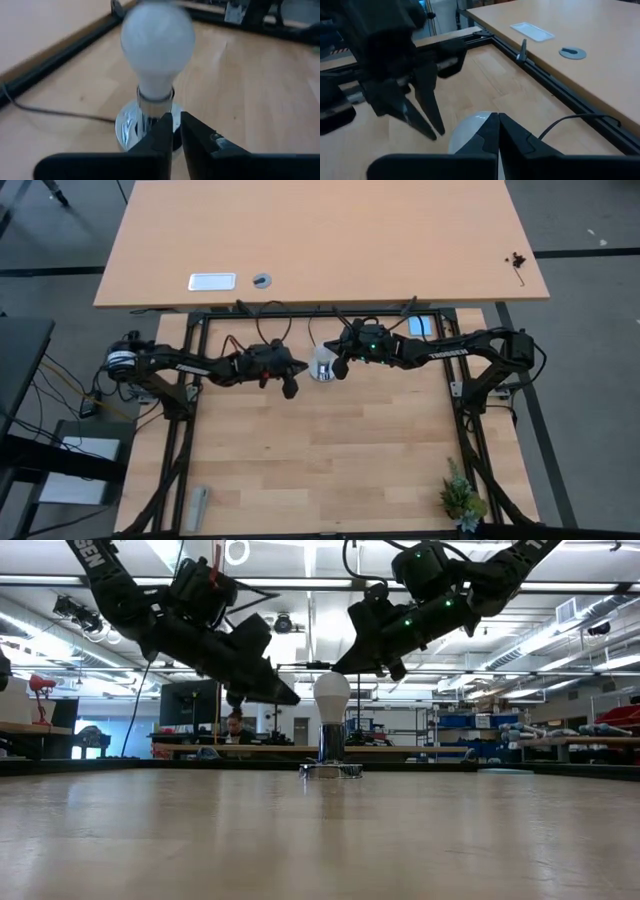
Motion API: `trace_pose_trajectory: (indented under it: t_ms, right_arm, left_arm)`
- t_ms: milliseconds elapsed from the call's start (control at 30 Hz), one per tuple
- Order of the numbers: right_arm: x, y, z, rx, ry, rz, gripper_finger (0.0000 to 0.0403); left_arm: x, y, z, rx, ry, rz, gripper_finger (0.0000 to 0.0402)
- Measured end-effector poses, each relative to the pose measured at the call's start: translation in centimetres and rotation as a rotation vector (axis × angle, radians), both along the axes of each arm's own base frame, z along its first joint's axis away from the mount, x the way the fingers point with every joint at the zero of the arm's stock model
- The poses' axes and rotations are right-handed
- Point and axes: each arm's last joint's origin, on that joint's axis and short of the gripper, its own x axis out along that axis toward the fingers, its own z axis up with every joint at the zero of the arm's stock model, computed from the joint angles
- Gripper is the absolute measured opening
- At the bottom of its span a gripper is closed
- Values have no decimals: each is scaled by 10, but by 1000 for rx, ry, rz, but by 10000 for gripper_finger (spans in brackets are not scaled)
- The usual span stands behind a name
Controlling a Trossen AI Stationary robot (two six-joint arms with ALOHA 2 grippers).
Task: Screw lightbulb
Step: Insert the lightbulb into the lamp
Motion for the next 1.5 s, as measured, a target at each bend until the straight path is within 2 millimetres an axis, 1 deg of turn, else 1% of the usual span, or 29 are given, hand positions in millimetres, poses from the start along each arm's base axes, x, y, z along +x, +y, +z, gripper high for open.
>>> trace_pose_trajectory:
  t_ms: [133, 233, 367, 500, 667, 867, 1200, 1500]
  right_arm:
    - [0, 0, 0, -13, -7, 7, 14]
    - [0, 0, 0, -16, -8, 9, 13]
    - [1, 0, 1, -21, -6, 12, 14]
    - [1, 0, 1, -23, -7, 13, 15]
    - [1, 0, 1, -23, -8, 13, 14]
    - [1, 0, 2, -26, -17, 13, 21]
    - [-4, 2, 10, -28, -28, 16, 21]
    - [-4, 2, 12, -28, -32, 17, 21]
  left_arm:
    - [6, 0, -11, -39, -6, -3, 76]
    - [11, 1, -22, -47, -3, -3, 95]
    - [17, 2, -31, -37, -45, -2, 110]
    - [22, 4, -38, -22, -87, -4, 111]
    - [27, 5, -48, -29, -69, -3, 105]
    - [37, 8, -55, -33, -57, -2, 100]
    - [40, 8, -56, -33, -45, -3, 99]
    - [39, 8, -56, -34, -42, -2, 99]
